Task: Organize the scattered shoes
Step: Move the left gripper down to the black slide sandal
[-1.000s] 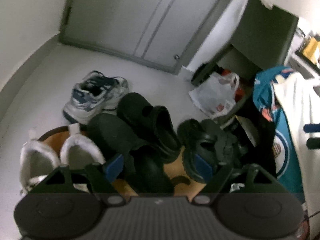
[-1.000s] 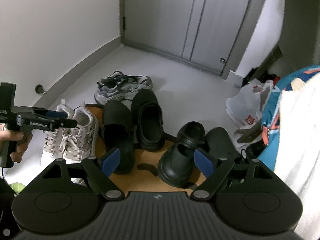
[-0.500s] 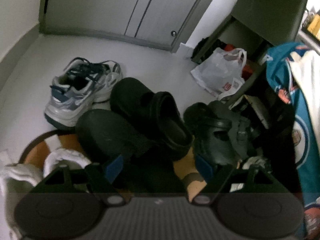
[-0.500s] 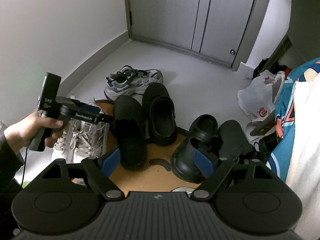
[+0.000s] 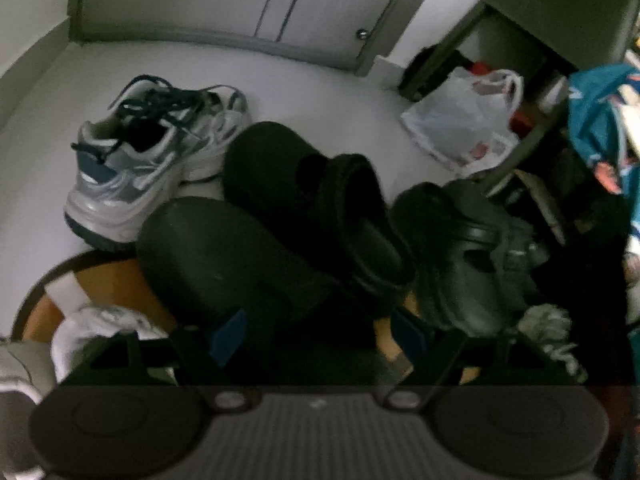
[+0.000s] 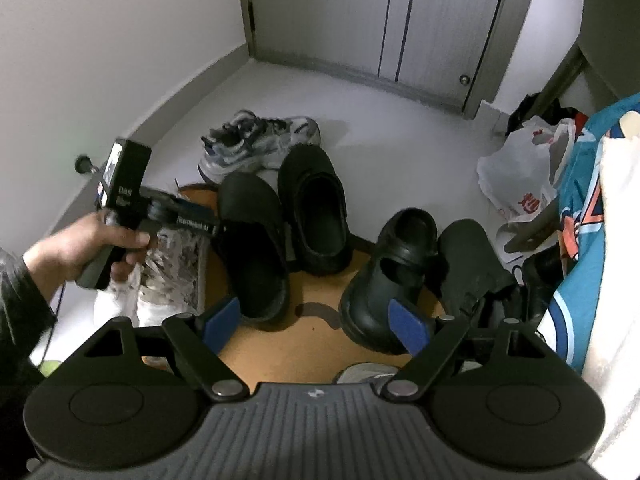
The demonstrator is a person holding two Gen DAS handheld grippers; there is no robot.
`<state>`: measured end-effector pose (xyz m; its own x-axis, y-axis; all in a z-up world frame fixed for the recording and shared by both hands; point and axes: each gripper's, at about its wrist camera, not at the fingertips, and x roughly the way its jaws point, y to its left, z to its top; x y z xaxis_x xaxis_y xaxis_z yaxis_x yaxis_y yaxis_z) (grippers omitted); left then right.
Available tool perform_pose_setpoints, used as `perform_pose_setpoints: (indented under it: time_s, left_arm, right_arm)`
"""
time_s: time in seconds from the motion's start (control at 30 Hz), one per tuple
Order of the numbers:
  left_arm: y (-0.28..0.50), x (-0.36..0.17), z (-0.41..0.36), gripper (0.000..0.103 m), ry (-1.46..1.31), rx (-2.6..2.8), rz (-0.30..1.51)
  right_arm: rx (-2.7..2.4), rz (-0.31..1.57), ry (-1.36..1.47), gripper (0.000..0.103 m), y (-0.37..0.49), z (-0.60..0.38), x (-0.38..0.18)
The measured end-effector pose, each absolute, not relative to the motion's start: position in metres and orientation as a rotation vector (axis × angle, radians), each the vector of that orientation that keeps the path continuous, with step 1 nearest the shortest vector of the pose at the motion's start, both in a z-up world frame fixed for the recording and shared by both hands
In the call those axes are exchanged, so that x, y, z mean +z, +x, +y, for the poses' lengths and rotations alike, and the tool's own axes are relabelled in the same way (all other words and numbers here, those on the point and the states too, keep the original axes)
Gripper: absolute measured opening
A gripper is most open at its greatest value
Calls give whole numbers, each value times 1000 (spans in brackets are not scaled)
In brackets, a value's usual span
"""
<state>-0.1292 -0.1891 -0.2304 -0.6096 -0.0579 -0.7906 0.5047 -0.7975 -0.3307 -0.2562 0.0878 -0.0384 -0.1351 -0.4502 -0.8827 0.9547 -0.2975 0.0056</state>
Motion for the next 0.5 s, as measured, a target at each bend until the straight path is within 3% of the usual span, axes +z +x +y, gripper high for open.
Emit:
perform_pose_setpoints:
  time_s: [0.07,0.23,0.37,0.47,0.5]
  left_arm:
    - [-131,-235,-189,75,1164,-2442,791]
    - [-147,-247,-169,77,1222,-2428,585]
    - [-148,-248,-164,78,1192,-2419,565]
    - [-143,-245,-169,40,1134,-2373,558]
    - [-142,-244,-170,38,1127,-2369,553]
  right_arm:
    - [-1665,744,1016,86,-256,85,-43]
    - [-1656,767,1018,86,-254,80,-49]
    - [-1660,778,1029,86,-256,82,-52]
    - [-1667,783,1037,86,-257,82,-53]
    - [-1670,785,1037,86,-257,83,-52]
